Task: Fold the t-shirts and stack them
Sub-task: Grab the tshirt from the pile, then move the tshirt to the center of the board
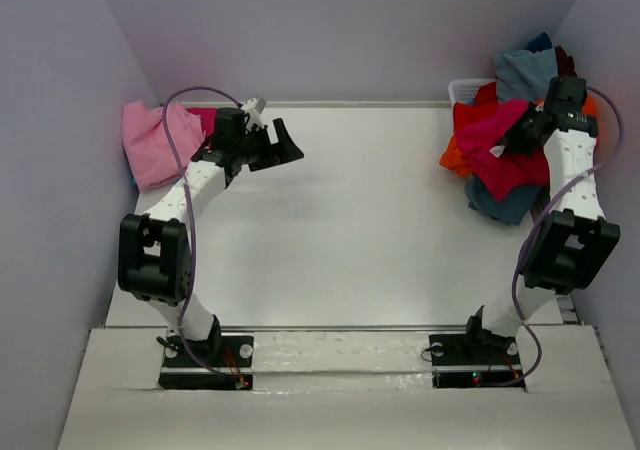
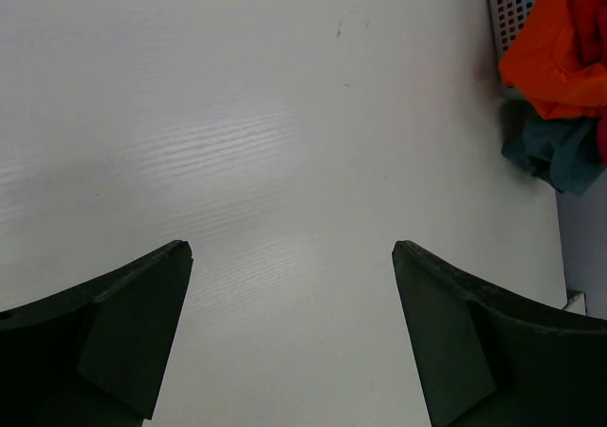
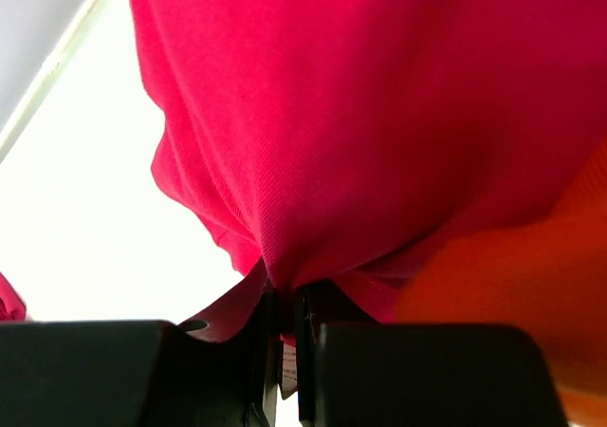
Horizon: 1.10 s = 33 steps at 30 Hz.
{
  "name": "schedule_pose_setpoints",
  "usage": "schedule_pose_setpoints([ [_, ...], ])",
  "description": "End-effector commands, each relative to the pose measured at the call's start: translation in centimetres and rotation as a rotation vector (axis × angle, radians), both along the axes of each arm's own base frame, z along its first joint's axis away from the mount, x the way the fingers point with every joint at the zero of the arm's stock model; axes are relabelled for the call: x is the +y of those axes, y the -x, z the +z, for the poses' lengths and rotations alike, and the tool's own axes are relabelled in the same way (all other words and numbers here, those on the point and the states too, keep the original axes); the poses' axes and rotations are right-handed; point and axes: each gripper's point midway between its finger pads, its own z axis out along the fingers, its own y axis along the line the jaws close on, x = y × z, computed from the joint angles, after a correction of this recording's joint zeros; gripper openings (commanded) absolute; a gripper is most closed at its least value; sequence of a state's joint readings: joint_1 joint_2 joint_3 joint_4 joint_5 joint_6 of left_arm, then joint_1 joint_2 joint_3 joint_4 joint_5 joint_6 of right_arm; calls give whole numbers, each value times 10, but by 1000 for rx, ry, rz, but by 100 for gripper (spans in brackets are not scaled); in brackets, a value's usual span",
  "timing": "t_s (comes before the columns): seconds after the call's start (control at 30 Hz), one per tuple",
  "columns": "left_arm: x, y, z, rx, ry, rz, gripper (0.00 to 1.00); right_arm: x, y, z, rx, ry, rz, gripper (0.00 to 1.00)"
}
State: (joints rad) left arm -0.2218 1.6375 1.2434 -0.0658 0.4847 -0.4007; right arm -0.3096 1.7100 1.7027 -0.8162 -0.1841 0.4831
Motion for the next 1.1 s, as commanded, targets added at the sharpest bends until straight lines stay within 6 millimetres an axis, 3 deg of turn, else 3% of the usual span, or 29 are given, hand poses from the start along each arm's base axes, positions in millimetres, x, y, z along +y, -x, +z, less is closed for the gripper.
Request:
schedule_pose_setpoints([
  [0.0,-4,-7,24,-68,10,-20,99,35,7,67,-150,28,110,7],
  [0.07,-5,-6,24,-65,12,-21,99,37,9,79,-172,43,111,7],
  [0.1,-9,-5,23,-64,12,-29,99,38,13,106,-222,57,108,7],
  [0.13,-9,-5,23,-64,12,-29,99,39,16,120,-251,65,113,7],
  [0.17,-9,-6,23,-63,13,-29,99,50,20,150,-318,64,151,7],
  [0.3,-14,-5,23,-60,18,-36,99,94,31,191,-396,5,332,7],
  [0.33,-14,-5,22,-59,17,-34,99,113,35,208,-435,19,400,7],
  [0.47,-16,-5,17,-51,5,-35,99,170,55,212,-434,-14,583,7],
  [0.53,-15,-5,17,-52,0,-26,99,180,60,208,-433,-25,614,7],
  [0.6,-12,-6,22,-73,-2,-10,99,213,70,206,-457,-42,730,7],
  [0.73,-10,-4,41,-124,19,14,99,246,81,203,-458,-5,837,7],
  [0.93,-2,-2,65,-202,20,57,99,269,96,223,-526,-1,908,7],
  [1.0,1,1,75,-225,26,72,99,284,99,218,-511,8,957,7],
  [1.03,-2,2,79,-238,32,72,99,301,110,208,-474,17,1019,7],
  [1.07,-1,3,84,-248,36,76,99,306,109,201,-449,42,1025,7],
])
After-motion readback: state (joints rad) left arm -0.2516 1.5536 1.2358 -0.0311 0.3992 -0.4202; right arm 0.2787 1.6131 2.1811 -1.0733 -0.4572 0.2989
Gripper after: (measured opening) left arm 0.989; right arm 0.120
